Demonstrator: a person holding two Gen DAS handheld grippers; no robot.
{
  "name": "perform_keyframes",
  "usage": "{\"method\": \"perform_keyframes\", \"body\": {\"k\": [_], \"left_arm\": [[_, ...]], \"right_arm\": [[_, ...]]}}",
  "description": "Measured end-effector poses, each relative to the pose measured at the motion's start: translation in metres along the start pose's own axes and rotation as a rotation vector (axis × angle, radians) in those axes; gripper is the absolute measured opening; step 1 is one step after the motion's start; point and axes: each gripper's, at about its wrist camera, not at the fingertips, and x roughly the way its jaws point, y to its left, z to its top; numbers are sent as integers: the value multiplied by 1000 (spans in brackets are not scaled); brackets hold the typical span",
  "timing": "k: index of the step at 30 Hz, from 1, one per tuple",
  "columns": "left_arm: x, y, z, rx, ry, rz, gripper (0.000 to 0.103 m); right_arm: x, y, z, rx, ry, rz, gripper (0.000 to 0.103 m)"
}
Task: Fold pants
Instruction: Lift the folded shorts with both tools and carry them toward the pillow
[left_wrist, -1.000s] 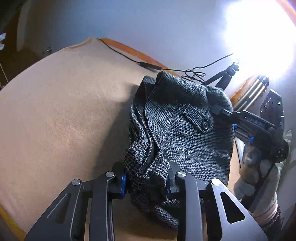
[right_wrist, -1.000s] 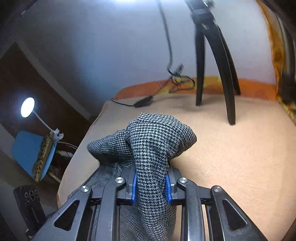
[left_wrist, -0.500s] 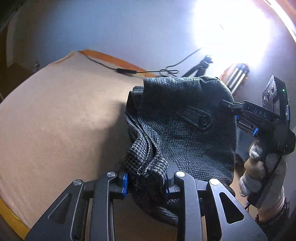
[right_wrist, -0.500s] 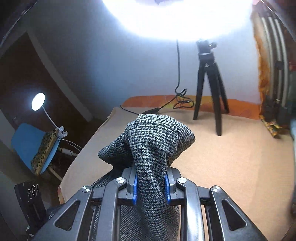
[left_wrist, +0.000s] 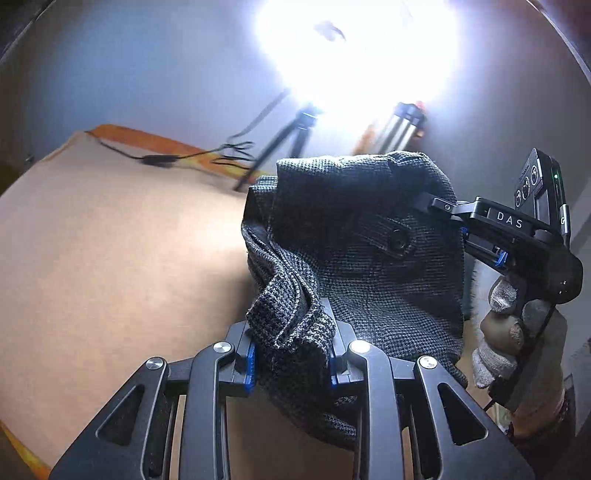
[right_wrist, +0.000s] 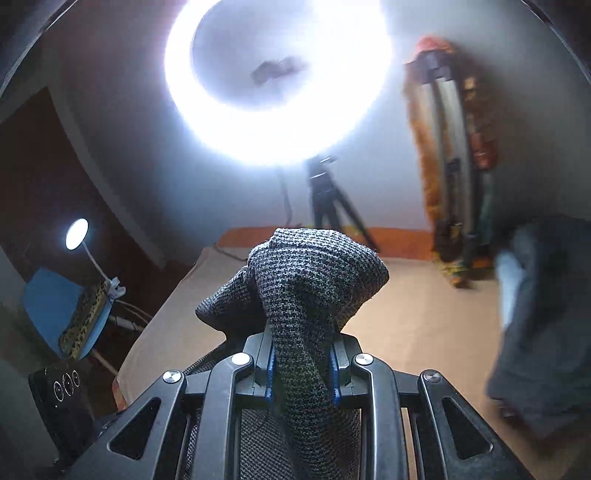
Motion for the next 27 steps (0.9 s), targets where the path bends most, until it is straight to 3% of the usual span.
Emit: {"method": "perform_keyframes", "body": {"k": [15,27], "left_arm": [[75,-138,22,125,27,-137,25],[140,-219,51,209,3,-171,25]], "right_arm": [[-95,-132,26,90,-113,-105,21],[-126,-225,66,138,-191,-167,21]]}}
